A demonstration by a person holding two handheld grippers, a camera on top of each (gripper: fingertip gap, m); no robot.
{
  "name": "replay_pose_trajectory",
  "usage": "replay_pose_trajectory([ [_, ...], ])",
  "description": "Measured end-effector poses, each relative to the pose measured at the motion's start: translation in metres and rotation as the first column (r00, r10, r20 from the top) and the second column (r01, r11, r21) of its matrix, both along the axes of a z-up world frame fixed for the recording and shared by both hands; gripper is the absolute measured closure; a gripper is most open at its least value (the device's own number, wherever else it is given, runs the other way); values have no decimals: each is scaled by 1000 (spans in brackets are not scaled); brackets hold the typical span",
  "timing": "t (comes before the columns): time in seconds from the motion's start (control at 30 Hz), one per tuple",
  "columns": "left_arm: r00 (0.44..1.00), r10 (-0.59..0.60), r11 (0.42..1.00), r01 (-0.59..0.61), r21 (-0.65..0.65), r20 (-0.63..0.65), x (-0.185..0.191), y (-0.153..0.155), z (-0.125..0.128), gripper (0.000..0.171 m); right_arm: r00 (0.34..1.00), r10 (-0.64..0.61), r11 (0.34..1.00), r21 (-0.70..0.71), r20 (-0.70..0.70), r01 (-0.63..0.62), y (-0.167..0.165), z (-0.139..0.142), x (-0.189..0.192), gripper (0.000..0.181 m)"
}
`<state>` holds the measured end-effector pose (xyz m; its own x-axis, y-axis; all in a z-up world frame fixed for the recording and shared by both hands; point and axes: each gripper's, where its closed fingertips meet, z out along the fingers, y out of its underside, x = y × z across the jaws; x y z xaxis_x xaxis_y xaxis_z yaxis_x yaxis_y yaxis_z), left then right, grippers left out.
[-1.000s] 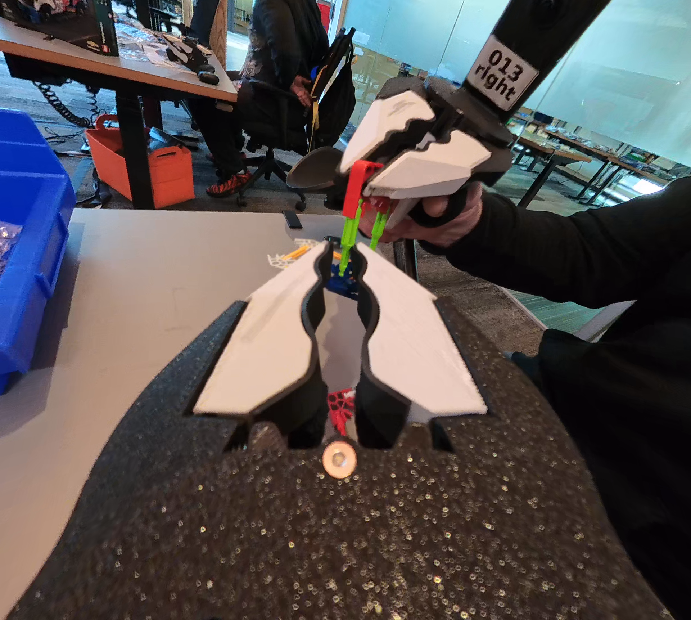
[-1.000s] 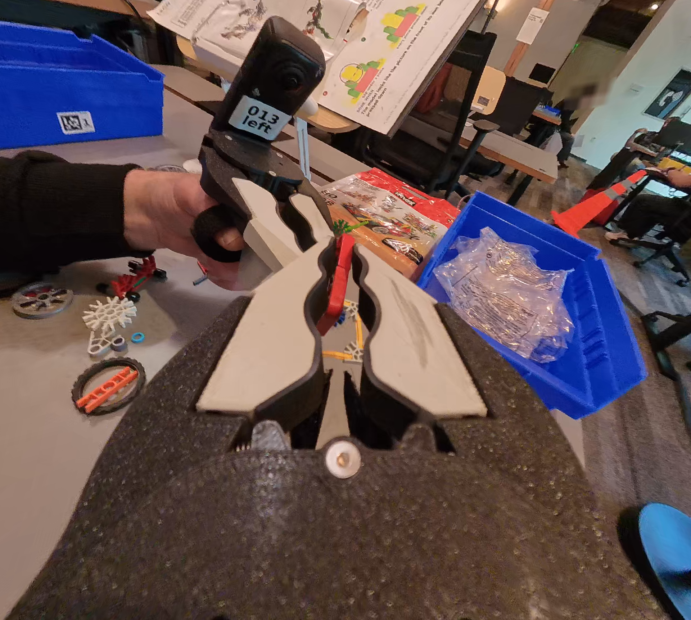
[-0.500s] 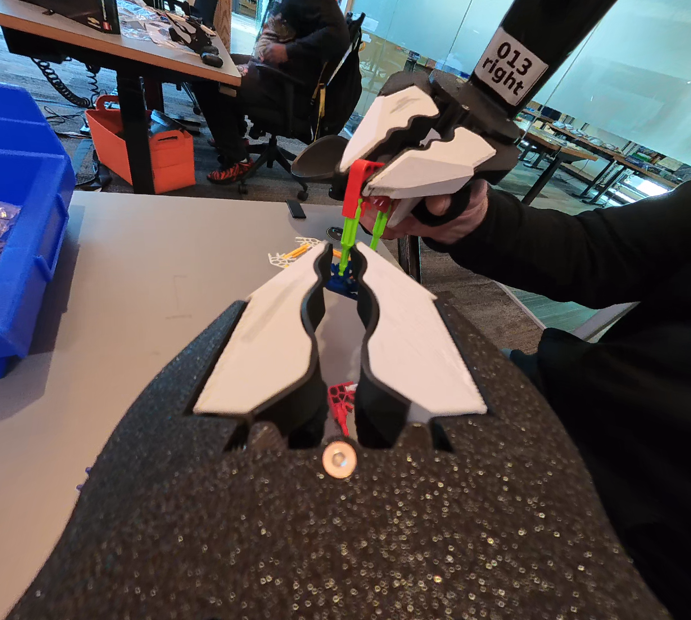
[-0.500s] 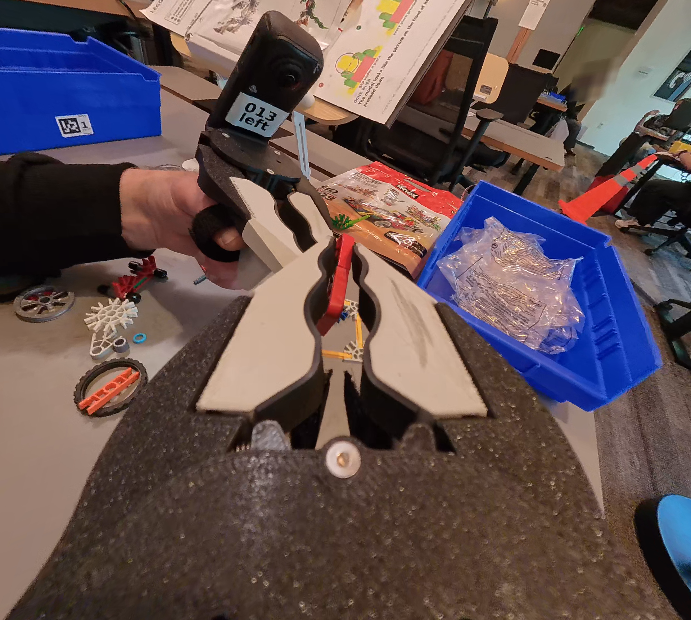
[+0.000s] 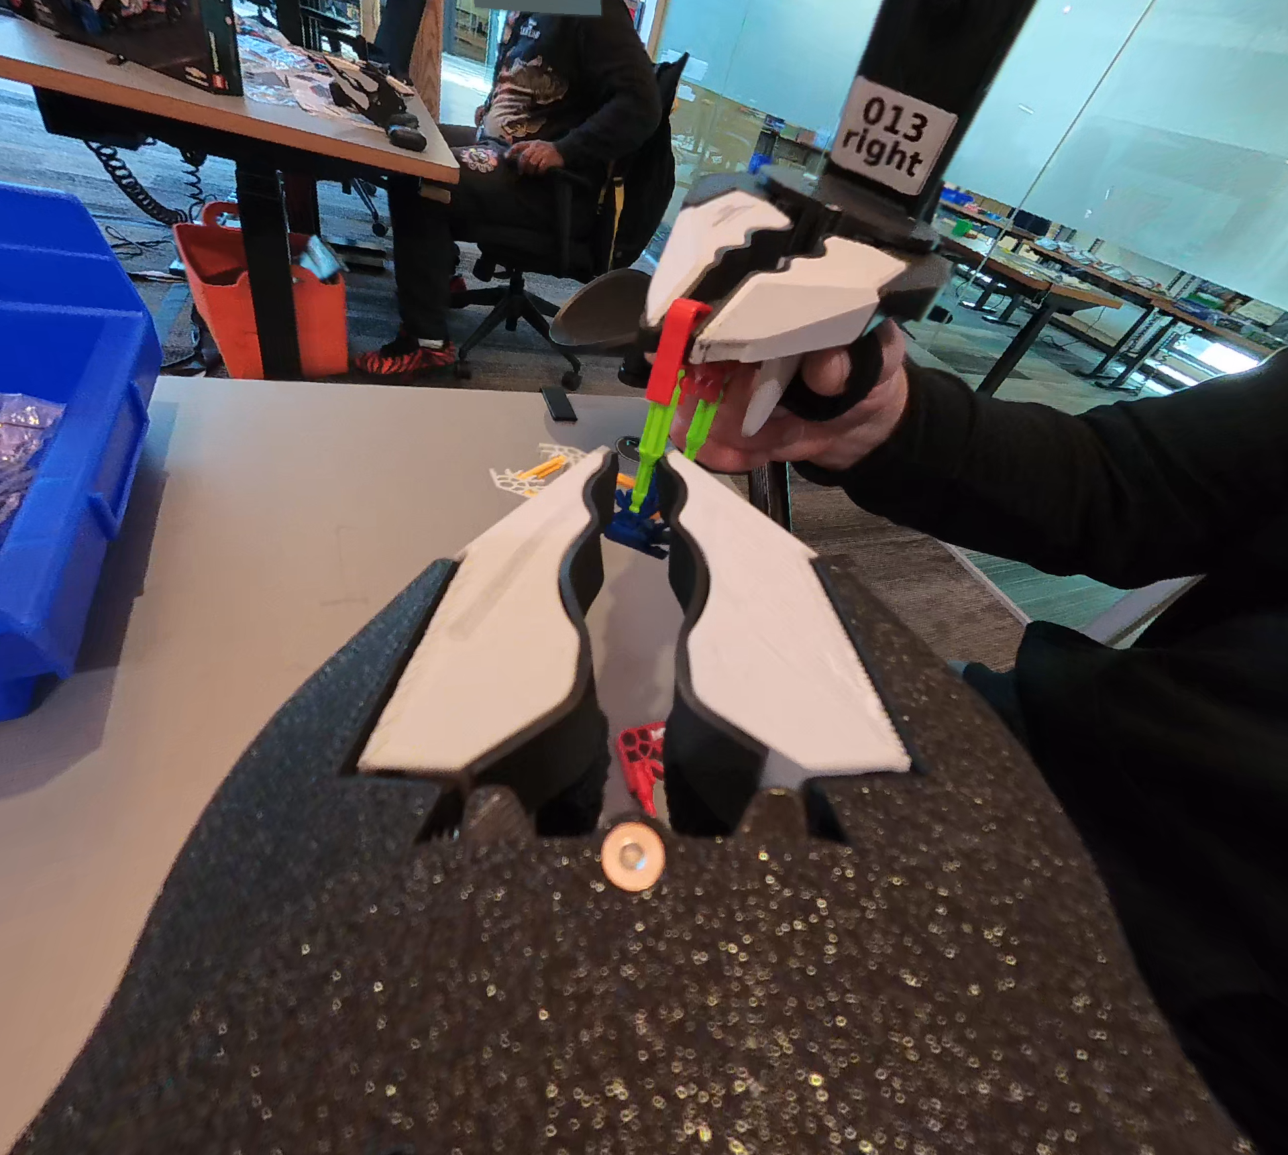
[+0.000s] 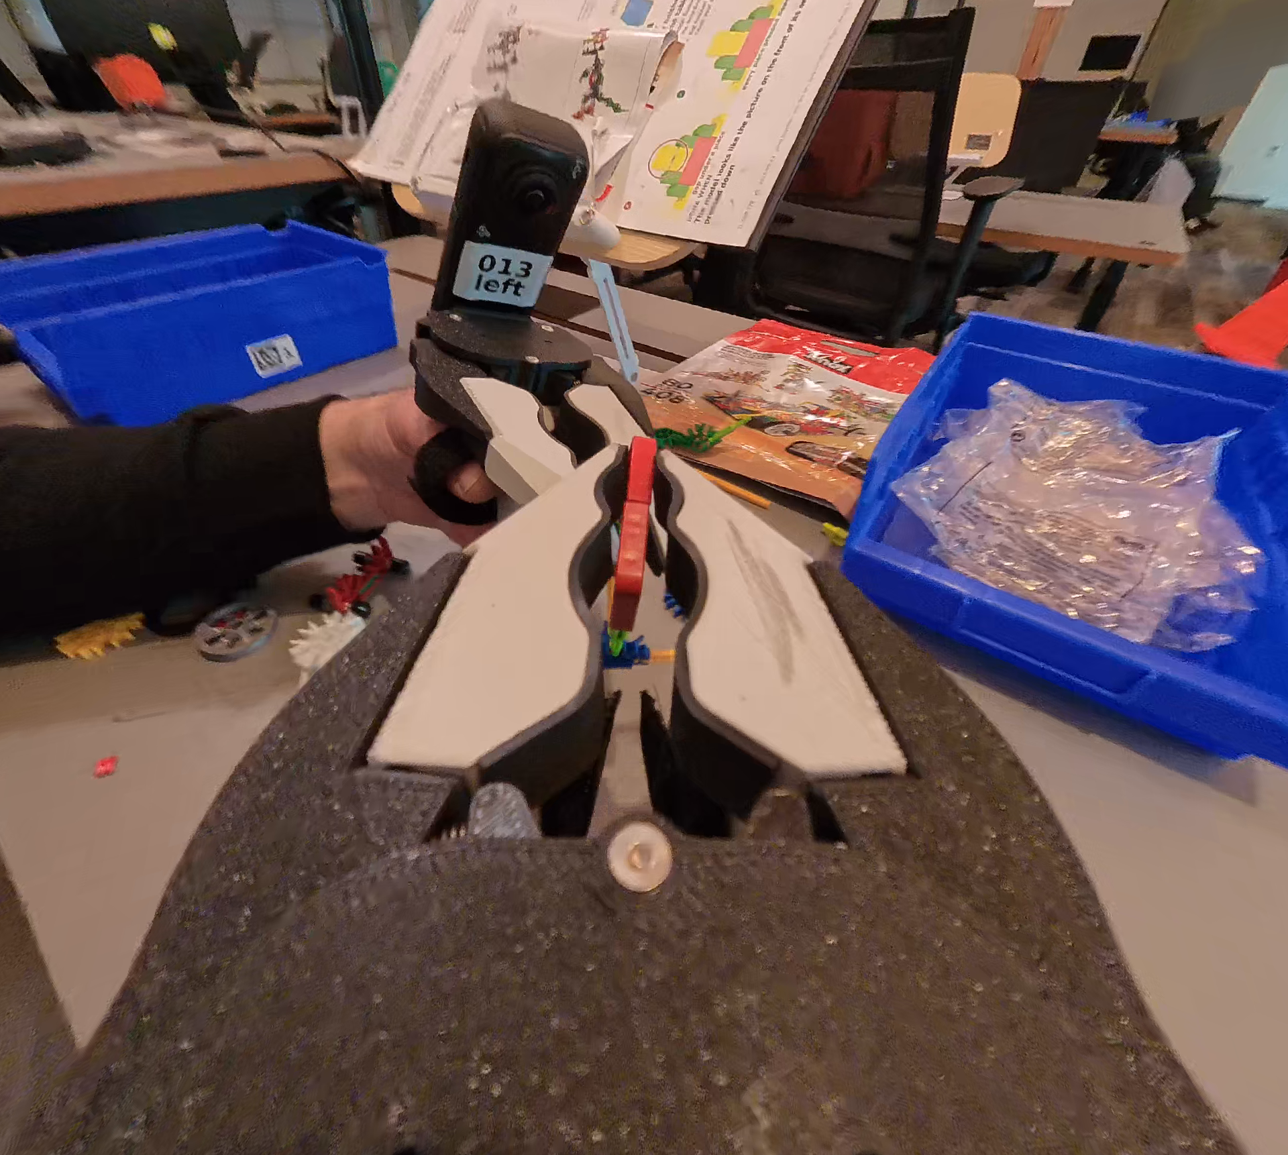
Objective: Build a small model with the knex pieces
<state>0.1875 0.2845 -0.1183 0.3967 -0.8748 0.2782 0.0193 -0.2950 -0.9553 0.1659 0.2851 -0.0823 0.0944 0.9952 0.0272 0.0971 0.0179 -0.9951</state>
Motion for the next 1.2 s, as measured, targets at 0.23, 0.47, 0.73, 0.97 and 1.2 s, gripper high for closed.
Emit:
replay_pose_trajectory([
  [0.23, 999, 7, 999, -9, 45, 36, -3, -2, 15, 162, 985, 61, 955, -278, -162, -105, 1, 10, 5, 177],
  [0.47, 999, 11, 999, -13, 42, 49, -2, -2, 20, 163, 971, 73, 918, -364, -228, -154, 2, 13, 9, 177],
  [0.73, 999, 16, 1000, -17, 18, 37, 1, -1, 16, 166, 987, 20, 976, -209, -158, -53, 7, 5, 12, 177],
  [0.97, 999, 51, 995, -50, -82, 4, 3, 10, -8, 171, 998, -65, 994, -88, -19, 64, 22, -21, 12, 176],
  [1.2, 997, 65, 978, -73, -193, -45, 1, 16, -32, 171, 979, -170, 977, 152, 111, 152, 31, -46, 11, 176],
])
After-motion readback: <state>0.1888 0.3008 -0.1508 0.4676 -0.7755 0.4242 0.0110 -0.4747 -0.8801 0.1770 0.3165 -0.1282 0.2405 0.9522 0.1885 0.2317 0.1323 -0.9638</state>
